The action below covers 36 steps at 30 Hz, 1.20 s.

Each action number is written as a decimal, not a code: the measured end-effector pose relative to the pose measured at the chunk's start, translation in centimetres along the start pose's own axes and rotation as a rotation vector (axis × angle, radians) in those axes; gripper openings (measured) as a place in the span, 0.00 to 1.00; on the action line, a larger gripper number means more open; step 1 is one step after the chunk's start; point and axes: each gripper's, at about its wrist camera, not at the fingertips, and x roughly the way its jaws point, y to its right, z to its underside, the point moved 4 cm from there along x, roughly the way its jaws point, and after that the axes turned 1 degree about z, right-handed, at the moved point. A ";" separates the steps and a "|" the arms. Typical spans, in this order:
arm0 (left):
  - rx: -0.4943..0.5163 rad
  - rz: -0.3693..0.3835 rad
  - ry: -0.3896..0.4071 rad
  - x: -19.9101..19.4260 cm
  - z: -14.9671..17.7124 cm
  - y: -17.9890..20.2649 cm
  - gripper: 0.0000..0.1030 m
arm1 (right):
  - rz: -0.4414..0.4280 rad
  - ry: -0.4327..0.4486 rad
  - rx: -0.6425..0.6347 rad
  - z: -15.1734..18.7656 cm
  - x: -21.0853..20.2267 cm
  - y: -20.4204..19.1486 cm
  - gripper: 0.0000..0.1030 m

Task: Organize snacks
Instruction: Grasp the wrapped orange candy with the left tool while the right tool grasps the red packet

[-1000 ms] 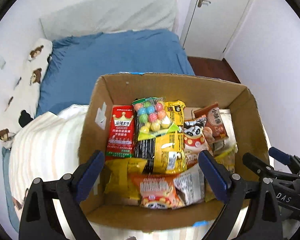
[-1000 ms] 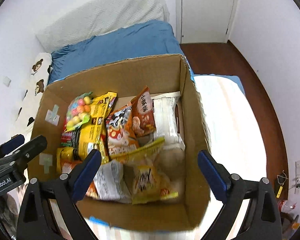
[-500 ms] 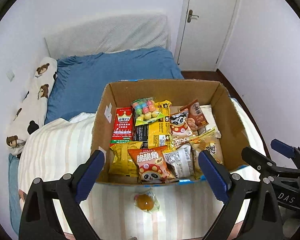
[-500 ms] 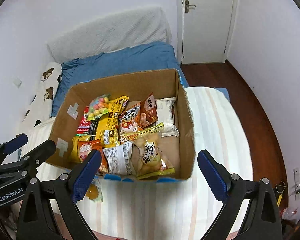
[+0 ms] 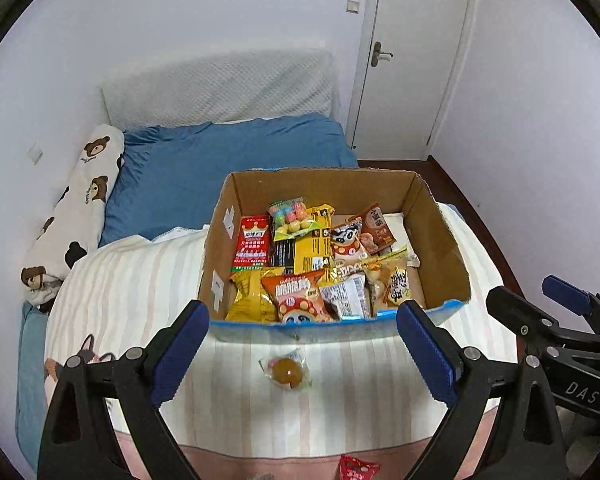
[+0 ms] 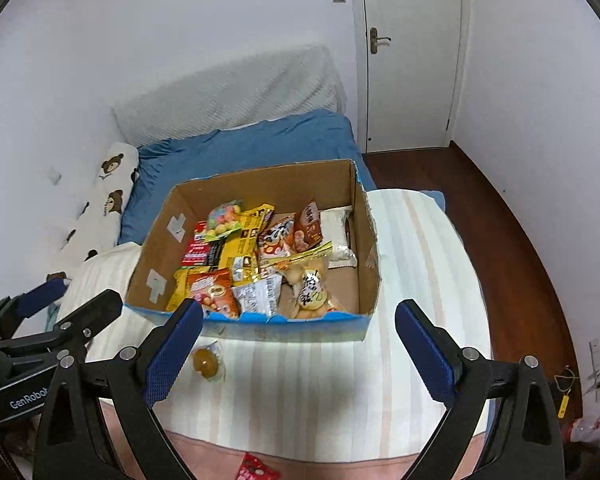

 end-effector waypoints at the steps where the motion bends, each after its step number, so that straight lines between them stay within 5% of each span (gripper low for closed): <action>1: -0.003 0.000 0.001 -0.2 0.3 -0.1 0.93 | -0.002 0.003 0.000 0.3 -0.4 -0.1 0.96; 7: -0.034 -0.009 0.002 -1.5 2.5 -0.9 0.93 | -0.023 -0.007 0.014 2.2 -1.8 -0.3 0.96; 11: -0.063 -0.038 -0.017 -1.6 5.5 -2.2 0.94 | -0.073 -0.091 0.052 5.9 -0.7 -0.4 0.97; 20: -0.163 -0.094 -0.265 3.7 16.5 -6.6 0.94 | -0.212 -0.500 0.246 20.8 8.0 -1.1 0.97; 25: -0.203 -0.131 -0.355 5.2 20.5 -8.0 0.94 | -0.248 -0.635 0.358 25.9 12.5 -1.7 0.96; 28: -0.217 -0.137 -0.376 5.8 21.1 -8.4 0.93 | -0.267 -0.673 0.392 27.4 14.4 -2.5 0.70; 30: -0.215 -0.140 -0.382 6.5 20.9 -8.5 0.94 | -0.250 -0.673 0.358 27.7 14.9 -3.3 0.39; 36: -0.222 -0.093 -0.411 9.7 17.7 -7.5 0.93 | -0.194 -0.586 0.268 26.0 14.2 -2.8 0.38</action>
